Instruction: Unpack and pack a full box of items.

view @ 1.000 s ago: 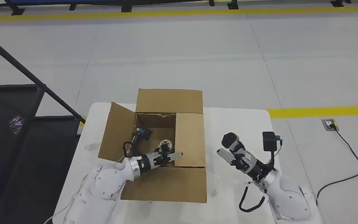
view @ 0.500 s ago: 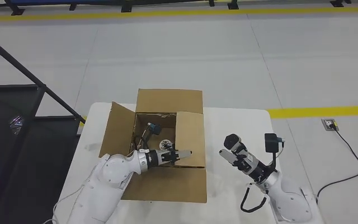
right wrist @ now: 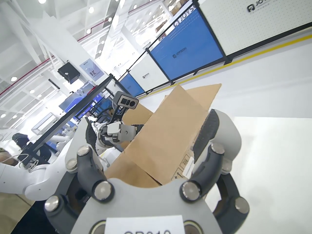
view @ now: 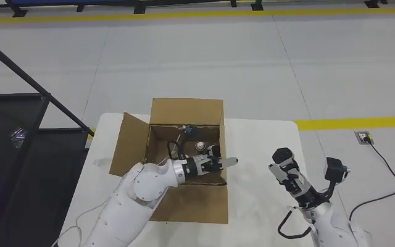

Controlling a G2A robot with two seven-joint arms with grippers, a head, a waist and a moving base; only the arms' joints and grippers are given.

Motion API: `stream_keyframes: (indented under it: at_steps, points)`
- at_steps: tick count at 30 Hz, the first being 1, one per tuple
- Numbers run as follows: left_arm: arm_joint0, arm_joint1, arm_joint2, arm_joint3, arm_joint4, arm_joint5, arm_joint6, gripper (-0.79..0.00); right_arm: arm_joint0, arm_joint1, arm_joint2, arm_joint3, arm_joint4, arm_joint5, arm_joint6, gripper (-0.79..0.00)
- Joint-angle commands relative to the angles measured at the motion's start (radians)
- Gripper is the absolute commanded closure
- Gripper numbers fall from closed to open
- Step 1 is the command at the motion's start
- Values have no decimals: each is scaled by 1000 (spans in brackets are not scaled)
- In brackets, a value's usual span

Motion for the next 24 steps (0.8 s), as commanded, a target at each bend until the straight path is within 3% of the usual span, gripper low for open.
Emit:
stream_keyframes:
  at_steps: [1, 9, 15, 19, 24]
  points:
    - [-36, -15, 45, 40, -2, 14, 17, -785, -21, 0, 12, -5, -1, 4, -28, -785]
    - [-175, -93, 200, 247, -45, 49, 61, -785, -21, 0, 12, -5, -1, 4, -28, -785]
    - [-220, -135, 255, 343, -69, 36, 84, -785, -32, 0, 18, 5, 14, 6, -50, -785]
    - [-224, -141, 239, 336, -71, 11, 101, -785, -33, 3, 22, -2, -14, -38, -76, -785]
    - [-176, -107, 134, 217, -45, -9, 94, -785, 5, 8, 3, -56, -111, -51, -48, -785]
